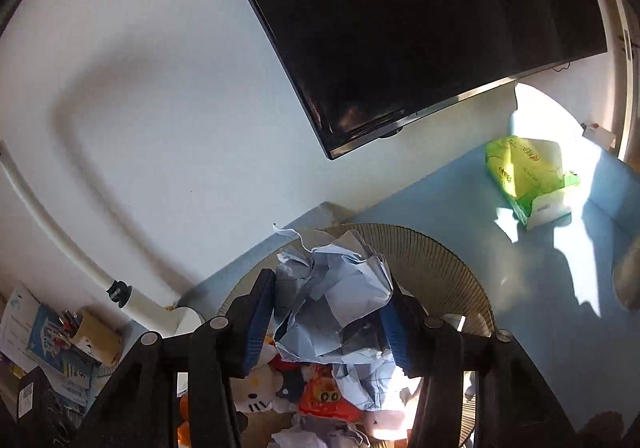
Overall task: Organize objects
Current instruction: 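Carry orange and grey cloth over the amber bowl and open both grippers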
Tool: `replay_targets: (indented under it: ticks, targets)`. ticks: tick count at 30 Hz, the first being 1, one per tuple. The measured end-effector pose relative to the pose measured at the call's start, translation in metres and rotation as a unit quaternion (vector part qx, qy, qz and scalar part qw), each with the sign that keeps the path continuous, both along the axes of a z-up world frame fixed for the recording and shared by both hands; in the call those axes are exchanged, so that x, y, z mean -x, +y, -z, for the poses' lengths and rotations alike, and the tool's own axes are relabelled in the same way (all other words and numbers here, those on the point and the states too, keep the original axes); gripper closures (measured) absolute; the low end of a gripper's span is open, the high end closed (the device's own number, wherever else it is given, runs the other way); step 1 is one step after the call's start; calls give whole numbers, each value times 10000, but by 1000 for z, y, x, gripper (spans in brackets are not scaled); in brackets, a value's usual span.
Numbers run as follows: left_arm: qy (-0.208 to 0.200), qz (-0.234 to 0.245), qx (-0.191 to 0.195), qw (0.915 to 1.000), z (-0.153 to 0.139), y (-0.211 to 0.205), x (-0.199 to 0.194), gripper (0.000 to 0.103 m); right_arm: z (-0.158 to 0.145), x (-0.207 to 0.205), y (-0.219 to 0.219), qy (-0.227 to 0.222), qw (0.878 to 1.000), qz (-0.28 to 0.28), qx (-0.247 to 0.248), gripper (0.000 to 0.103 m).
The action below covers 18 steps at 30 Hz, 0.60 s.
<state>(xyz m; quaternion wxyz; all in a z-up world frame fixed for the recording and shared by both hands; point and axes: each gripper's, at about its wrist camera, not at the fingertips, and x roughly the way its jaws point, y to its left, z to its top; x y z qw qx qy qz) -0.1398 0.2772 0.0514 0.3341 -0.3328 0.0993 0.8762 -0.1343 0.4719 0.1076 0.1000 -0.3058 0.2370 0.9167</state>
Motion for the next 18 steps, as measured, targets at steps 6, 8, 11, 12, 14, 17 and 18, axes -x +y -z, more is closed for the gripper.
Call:
replay_targets:
  ticks: [6, 8, 11, 12, 14, 17, 18]
  targets:
    - [-161, -161, 134, 9997, 24, 7, 20, 8, 19, 17, 6, -270, 9995, -141, -120, 39]
    - [-247, -111, 112, 9996, 25, 3, 18, 8, 20, 8, 5, -253, 9995, -170, -97, 39]
    - [-365, -48, -58, 9993, 19, -4, 9, 8, 14, -9, -3, -156, 9995, -221, -144, 39]
    - [-369, -25, -104, 9993, 16, -6, 5, 8, 10, -15, -7, -124, 9994, -238, -205, 38]
    - [-306, -9, -149, 9994, 8, -15, -6, 8, 1, -29, -15, -52, 9991, -288, -304, 37]
    - [-154, -18, -267, 9995, -9, -38, -26, 8, -15, -55, -33, 120, 9983, -424, -389, 36]
    - [-104, -69, -338, 9993, -16, -50, -33, 8, -19, -62, -40, 176, 9977, -511, -408, 36]
